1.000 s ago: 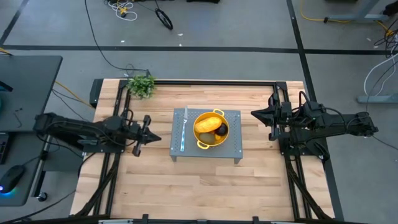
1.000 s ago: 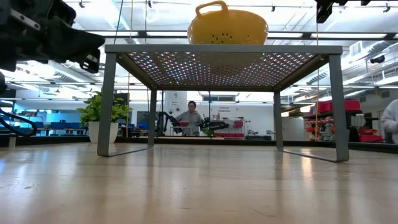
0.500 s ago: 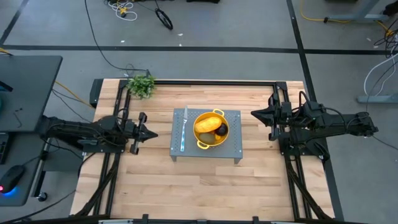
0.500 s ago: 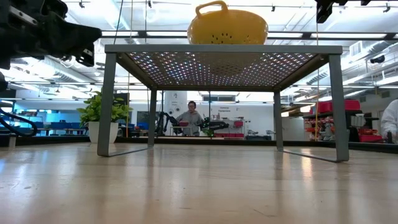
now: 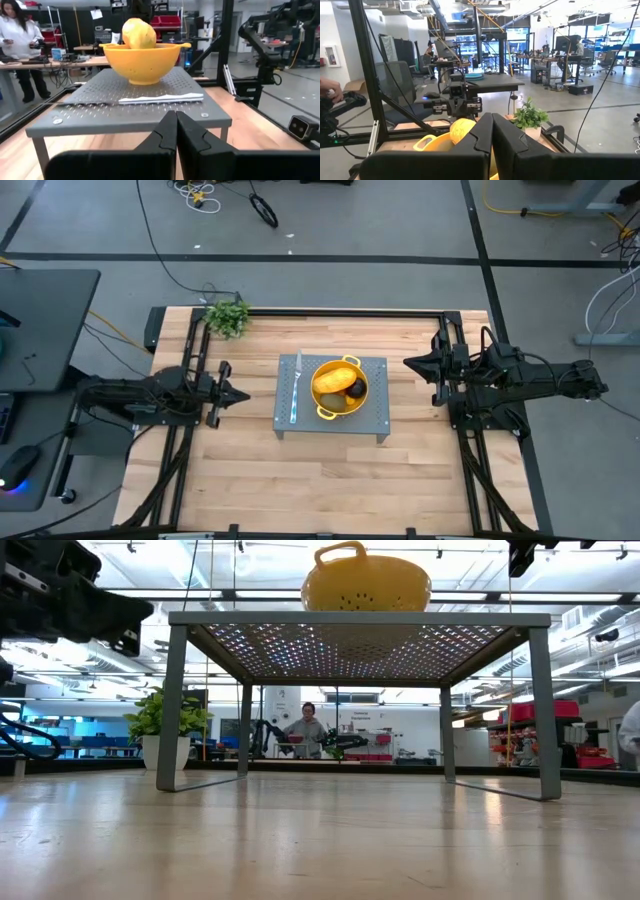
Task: Pick & Place Fruit
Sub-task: Return to Home Position
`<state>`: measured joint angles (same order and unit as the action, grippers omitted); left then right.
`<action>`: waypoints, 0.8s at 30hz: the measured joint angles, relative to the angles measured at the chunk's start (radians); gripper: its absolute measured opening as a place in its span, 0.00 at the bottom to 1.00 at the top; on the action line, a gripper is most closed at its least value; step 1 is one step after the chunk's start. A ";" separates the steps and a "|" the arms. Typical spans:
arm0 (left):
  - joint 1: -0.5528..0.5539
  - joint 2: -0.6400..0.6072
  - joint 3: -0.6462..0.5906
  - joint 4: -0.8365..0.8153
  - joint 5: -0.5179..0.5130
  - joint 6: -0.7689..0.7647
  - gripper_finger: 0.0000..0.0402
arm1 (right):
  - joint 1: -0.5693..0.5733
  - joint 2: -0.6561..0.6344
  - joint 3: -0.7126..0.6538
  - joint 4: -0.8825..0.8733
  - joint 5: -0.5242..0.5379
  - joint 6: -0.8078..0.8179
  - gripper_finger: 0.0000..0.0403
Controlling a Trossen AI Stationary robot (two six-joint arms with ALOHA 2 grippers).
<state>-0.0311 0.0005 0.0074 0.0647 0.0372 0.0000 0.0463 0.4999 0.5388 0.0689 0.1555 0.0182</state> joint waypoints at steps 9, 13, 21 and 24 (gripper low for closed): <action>0.000 0.000 0.000 -0.025 -0.042 0.040 0.01 | 0.000 0.000 0.000 0.000 0.000 0.000 0.04; 0.000 0.000 0.000 -0.026 -0.045 0.042 0.01 | 0.000 0.000 0.000 0.000 0.000 0.000 0.04; -0.002 0.006 0.000 -0.027 -0.046 0.112 0.08 | 0.000 0.000 0.000 0.000 0.000 0.000 0.04; -0.002 0.016 0.000 -0.027 -0.048 0.125 0.10 | 0.000 0.000 0.000 0.000 0.000 0.000 0.04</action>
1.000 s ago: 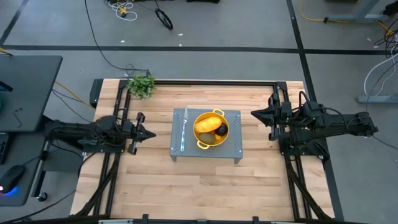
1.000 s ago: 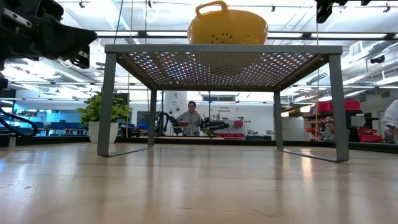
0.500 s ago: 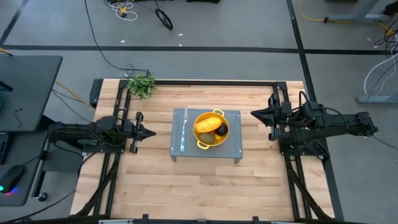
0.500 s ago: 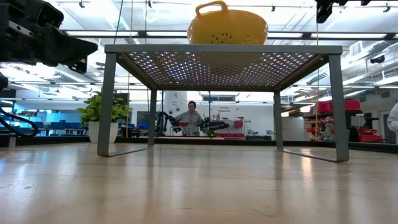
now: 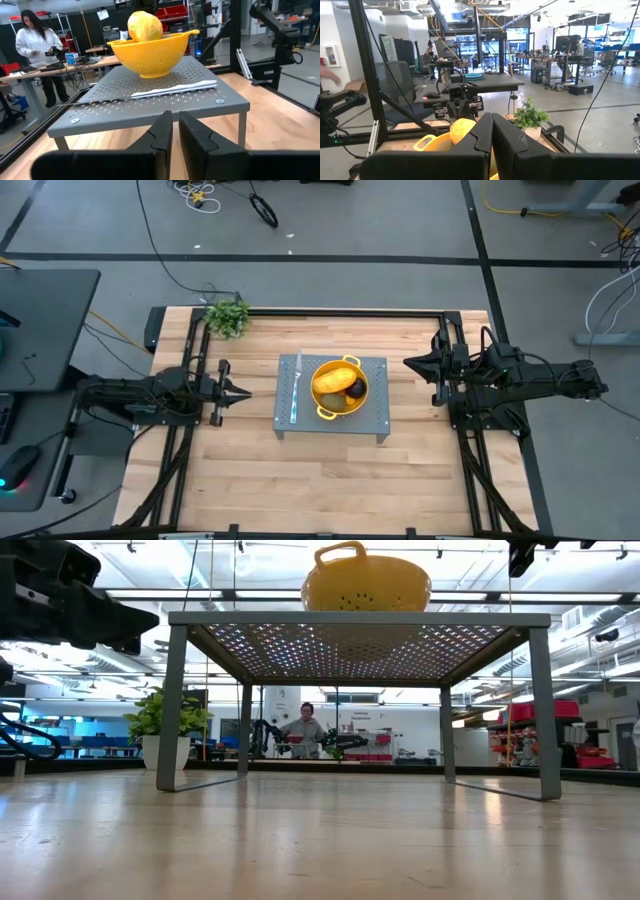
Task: Pick & Place Fruit
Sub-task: Return to Home Position
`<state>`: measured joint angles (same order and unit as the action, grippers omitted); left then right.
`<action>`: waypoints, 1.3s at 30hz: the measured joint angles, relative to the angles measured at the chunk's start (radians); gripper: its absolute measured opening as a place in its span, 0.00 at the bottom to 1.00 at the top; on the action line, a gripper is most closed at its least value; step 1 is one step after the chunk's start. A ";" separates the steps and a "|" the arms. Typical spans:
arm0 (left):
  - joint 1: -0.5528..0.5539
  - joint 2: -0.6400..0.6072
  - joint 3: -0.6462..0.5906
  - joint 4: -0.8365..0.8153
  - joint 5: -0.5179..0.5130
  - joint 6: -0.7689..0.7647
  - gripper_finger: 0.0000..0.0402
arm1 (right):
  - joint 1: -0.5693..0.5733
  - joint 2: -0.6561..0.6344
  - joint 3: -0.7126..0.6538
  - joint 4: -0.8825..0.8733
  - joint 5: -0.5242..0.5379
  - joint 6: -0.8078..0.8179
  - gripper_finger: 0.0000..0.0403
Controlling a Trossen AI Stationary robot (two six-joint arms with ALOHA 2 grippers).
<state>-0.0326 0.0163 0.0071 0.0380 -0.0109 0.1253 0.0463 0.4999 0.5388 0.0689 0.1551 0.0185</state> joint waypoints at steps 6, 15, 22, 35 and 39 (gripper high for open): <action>0.000 0.003 0.000 0.001 0.000 -0.004 0.11 | 0.000 0.000 0.000 0.000 0.000 0.000 0.04; 0.000 0.003 -0.001 0.003 0.000 0.011 0.11 | 0.000 0.000 0.000 0.000 0.000 0.000 0.04; 0.000 0.003 -0.001 0.003 0.000 0.038 0.11 | 0.000 0.000 0.000 0.000 0.000 0.000 0.04; 0.000 0.003 -0.001 0.003 0.000 0.065 0.11 | 0.000 0.000 0.000 0.000 0.000 0.000 0.04; 0.000 0.003 -0.001 0.004 0.000 0.064 0.11 | 0.000 0.000 0.000 0.000 0.000 0.000 0.04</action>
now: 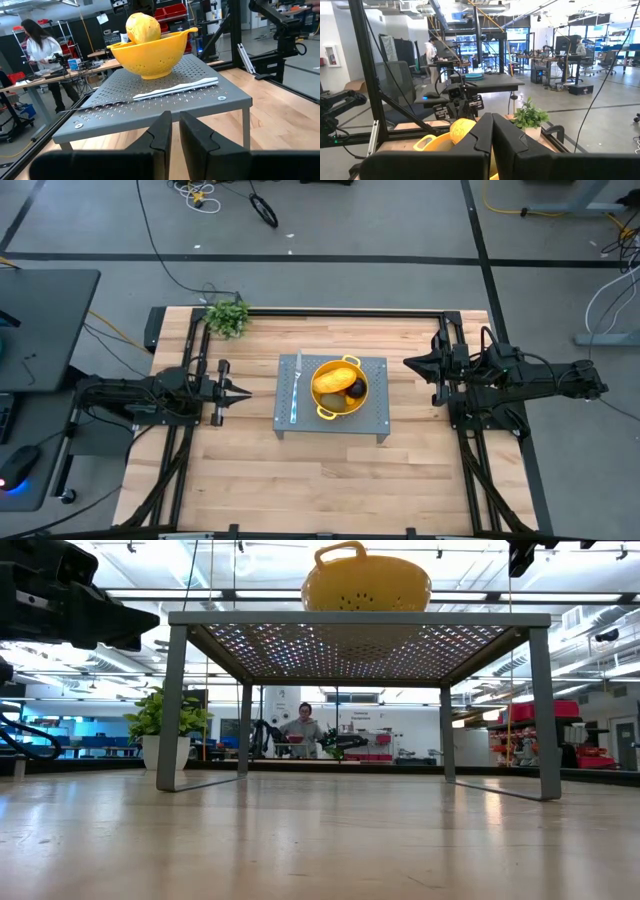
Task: Pick & Place Fruit
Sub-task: Return to Home Position
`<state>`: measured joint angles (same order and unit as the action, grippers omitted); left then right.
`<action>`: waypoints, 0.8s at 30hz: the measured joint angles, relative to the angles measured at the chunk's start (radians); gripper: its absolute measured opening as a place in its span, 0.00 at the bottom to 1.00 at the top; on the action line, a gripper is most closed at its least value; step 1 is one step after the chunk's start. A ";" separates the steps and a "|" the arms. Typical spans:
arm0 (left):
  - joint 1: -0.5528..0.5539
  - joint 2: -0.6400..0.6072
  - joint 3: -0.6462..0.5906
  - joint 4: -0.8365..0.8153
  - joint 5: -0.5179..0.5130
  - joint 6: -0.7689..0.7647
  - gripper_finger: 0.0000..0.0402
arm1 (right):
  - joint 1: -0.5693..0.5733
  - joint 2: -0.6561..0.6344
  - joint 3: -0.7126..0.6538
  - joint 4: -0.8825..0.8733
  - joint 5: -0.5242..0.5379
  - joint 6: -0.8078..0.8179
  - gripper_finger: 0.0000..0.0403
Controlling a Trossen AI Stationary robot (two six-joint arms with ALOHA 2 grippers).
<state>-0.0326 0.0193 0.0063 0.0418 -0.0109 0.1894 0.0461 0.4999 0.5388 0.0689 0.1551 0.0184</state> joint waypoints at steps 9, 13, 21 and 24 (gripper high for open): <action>0.000 0.000 0.000 0.000 0.000 -0.001 0.11 | 0.000 -0.041 0.000 -0.005 0.002 -0.008 0.04; 0.000 0.000 0.000 0.000 0.000 -0.002 0.11 | 0.000 -0.089 -0.020 0.002 -0.021 -0.046 0.04; 0.000 0.000 0.000 0.001 0.000 -0.002 0.11 | 0.000 -0.209 -0.194 0.196 -0.140 -0.126 0.04; 0.000 0.000 0.000 0.001 0.000 -0.002 0.11 | 0.000 -0.247 -0.269 0.268 -0.172 -0.174 0.04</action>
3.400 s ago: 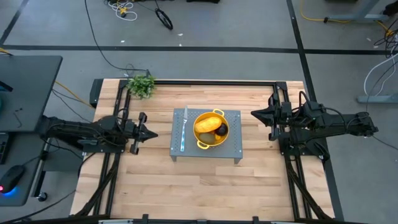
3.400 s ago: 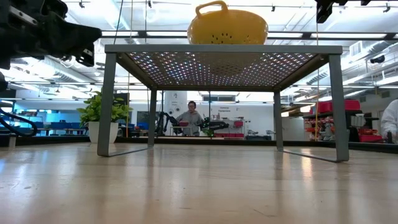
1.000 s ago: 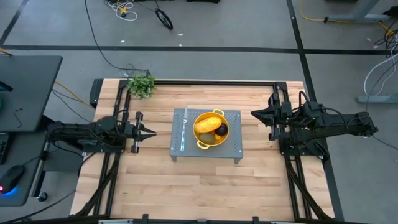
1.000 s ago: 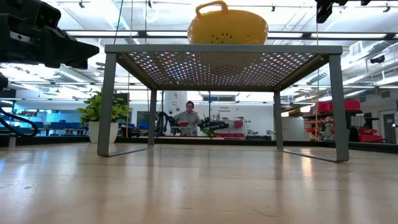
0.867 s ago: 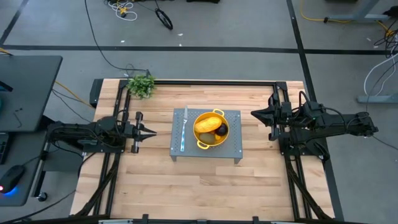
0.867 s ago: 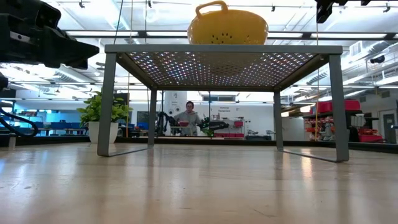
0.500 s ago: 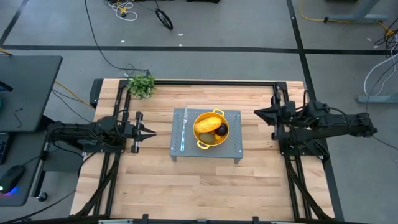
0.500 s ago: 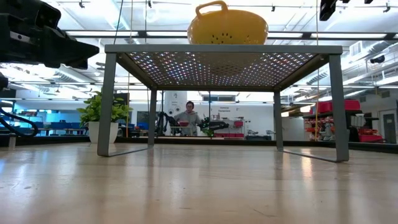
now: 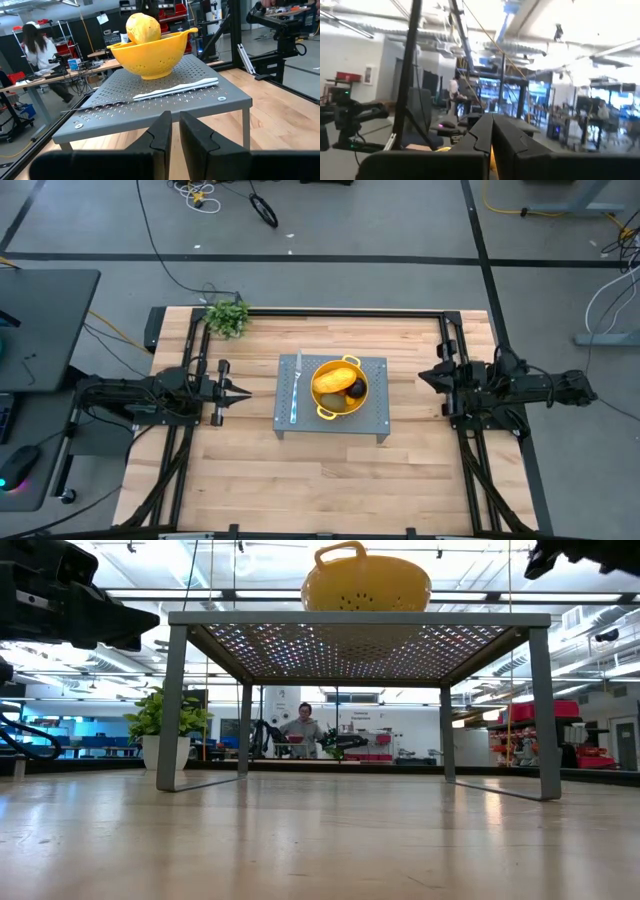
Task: Pick & Place Fruit
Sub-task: Return to Home Position
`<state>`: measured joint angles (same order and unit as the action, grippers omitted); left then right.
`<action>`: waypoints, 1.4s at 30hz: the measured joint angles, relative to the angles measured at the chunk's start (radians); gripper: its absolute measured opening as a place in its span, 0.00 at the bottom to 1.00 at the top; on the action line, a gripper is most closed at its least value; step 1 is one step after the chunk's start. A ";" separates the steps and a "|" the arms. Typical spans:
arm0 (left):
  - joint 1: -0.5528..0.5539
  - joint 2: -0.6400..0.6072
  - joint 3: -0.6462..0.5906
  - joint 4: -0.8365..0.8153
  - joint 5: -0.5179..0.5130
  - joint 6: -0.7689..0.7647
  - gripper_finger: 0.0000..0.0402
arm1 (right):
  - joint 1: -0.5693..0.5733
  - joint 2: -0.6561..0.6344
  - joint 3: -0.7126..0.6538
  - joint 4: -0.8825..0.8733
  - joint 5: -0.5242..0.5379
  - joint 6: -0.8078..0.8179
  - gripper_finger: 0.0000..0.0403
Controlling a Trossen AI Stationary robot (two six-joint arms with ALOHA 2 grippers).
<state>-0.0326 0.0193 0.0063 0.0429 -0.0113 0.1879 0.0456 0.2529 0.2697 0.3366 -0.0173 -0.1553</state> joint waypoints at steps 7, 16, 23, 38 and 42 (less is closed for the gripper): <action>0.000 0.000 0.000 0.000 0.000 0.000 0.11 | -0.001 -0.082 -0.116 0.049 -0.014 -0.025 0.04; 0.000 0.000 0.000 0.000 0.000 0.000 0.11 | -0.062 -0.176 -0.220 0.050 -0.073 -0.026 0.04; 0.000 0.000 0.000 0.001 0.000 0.000 0.11 | -0.074 -0.219 -0.260 -0.007 -0.074 -0.020 0.04; 0.000 0.000 0.000 0.001 0.000 0.000 0.11 | -0.074 -0.253 -0.260 -0.289 -0.040 -0.018 0.04; 0.000 0.000 0.000 0.000 0.000 0.000 0.11 | -0.074 -0.253 -0.260 -0.322 -0.028 -0.013 0.04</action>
<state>-0.0326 0.0189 0.0063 0.0433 -0.0109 0.1879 -0.0280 0.0002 0.0093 0.0145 -0.0451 -0.1680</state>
